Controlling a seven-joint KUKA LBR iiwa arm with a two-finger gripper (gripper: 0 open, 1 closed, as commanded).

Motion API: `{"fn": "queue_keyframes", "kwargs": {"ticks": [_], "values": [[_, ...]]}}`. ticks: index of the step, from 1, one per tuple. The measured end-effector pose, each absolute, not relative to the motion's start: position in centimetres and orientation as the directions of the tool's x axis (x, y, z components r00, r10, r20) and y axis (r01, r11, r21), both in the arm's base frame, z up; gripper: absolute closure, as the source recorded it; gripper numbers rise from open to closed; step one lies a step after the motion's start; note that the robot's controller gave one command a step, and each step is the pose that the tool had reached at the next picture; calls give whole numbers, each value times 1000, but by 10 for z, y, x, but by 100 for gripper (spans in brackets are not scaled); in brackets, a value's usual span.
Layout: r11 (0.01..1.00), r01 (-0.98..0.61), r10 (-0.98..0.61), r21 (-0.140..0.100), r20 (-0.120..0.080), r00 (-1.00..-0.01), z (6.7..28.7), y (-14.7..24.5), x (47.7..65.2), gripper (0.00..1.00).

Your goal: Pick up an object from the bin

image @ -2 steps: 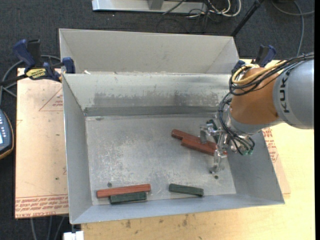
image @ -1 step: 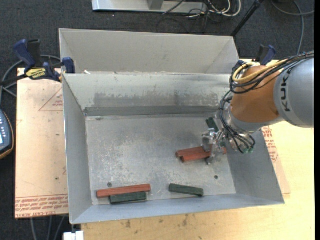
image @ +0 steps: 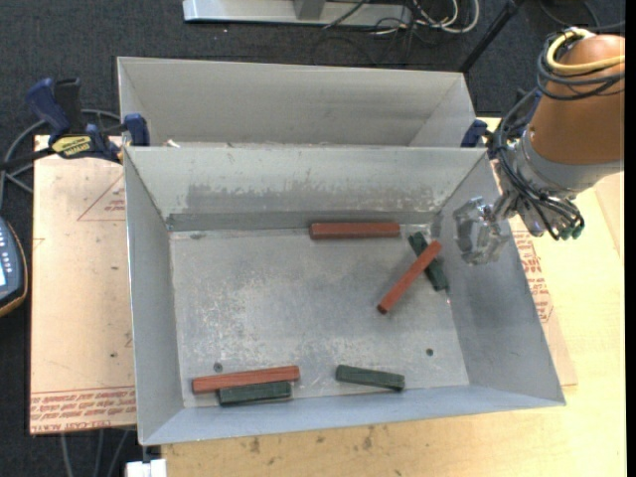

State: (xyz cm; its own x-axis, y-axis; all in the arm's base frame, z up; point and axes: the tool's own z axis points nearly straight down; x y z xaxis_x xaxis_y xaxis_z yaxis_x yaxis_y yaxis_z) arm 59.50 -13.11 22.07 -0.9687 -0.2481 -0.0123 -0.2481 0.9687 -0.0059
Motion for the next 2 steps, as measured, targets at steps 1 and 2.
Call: {"fn": "queue_keyframes", "kwargs": {"ticks": [1,2], "values": [[969,-249,-249,0,-4,-969,215,-130,593,0],[962,-272,-272,5,3,-962,69,-115,615,0]]}}
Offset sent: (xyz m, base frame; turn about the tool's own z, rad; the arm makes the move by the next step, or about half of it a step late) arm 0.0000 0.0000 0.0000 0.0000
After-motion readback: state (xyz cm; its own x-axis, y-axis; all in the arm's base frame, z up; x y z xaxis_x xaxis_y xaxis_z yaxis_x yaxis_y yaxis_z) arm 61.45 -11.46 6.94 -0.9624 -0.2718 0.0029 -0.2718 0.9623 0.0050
